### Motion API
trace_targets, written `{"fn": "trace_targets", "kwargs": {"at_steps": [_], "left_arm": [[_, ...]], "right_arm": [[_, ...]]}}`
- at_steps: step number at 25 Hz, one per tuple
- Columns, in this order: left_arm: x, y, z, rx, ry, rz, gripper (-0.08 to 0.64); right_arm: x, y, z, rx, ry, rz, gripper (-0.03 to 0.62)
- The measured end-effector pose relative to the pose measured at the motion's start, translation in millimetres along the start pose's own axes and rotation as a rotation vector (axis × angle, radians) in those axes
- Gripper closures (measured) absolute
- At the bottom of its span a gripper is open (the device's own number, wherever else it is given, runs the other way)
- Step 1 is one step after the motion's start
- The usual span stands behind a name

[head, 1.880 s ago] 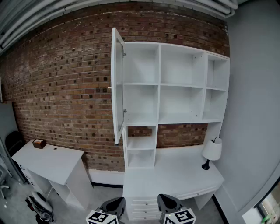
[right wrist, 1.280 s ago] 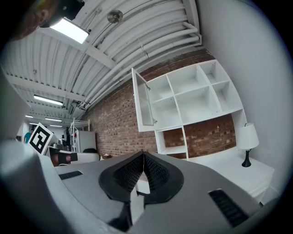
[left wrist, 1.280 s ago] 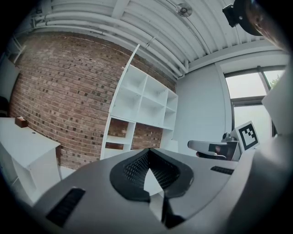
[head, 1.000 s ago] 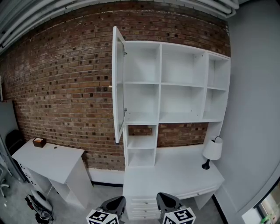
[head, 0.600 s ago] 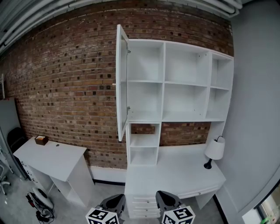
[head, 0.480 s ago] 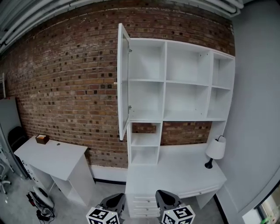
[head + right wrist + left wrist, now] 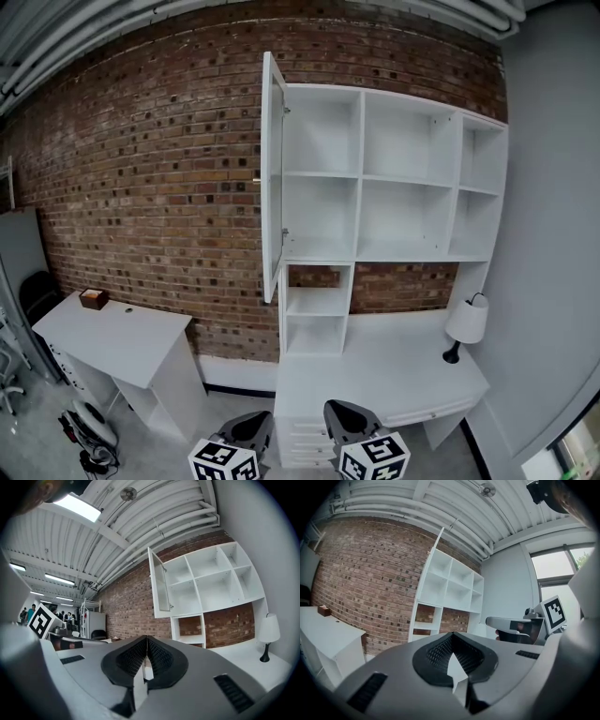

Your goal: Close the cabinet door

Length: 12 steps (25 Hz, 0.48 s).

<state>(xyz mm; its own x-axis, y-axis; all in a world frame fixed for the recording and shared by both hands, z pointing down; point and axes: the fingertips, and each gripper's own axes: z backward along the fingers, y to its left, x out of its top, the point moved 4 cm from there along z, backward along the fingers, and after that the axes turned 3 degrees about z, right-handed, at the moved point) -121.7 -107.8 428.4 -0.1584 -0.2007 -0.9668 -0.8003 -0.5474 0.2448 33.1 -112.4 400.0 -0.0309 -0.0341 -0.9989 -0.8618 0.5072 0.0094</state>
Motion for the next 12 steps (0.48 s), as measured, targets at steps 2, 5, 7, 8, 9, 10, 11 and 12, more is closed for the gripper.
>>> {"fn": "trace_targets", "kwargs": {"at_steps": [2, 5, 7, 8, 9, 10, 11, 12], "left_arm": [[2.6, 4.0, 1.3, 0.003, -0.006, 0.002, 0.553], [7.3, 11.0, 4.4, 0.009, -0.015, 0.005, 0.553], [10.1, 15.7, 4.9, 0.013, -0.017, 0.007, 0.553], [11.3, 17.9, 4.6, 0.014, -0.018, 0.008, 0.553], [12.4, 20.2, 4.2, 0.015, -0.019, 0.008, 0.552], [13.4, 22.7, 3.9, 0.018, -0.020, 0.008, 0.554], [14.4, 25.3, 3.7, 0.020, -0.021, 0.009, 0.553], [15.3, 27.9, 3.5, 0.023, -0.022, 0.010, 0.553]], "right_arm": [[3.7, 2.6, -8.3, 0.010, -0.002, 0.005, 0.565], [6.5, 2.2, -23.9, 0.015, -0.022, -0.001, 0.565], [9.9, 1.3, -35.8, 0.016, -0.033, -0.006, 0.565], [12.2, 1.4, -41.8, 0.018, -0.035, -0.006, 0.565], [14.4, 1.8, -47.7, 0.020, -0.036, -0.005, 0.565], [16.5, 2.3, -53.4, 0.021, -0.038, -0.002, 0.563], [18.5, 2.9, -58.7, 0.020, -0.041, 0.000, 0.563], [20.1, 3.2, -63.8, 0.020, -0.045, 0.001, 0.563]]}}
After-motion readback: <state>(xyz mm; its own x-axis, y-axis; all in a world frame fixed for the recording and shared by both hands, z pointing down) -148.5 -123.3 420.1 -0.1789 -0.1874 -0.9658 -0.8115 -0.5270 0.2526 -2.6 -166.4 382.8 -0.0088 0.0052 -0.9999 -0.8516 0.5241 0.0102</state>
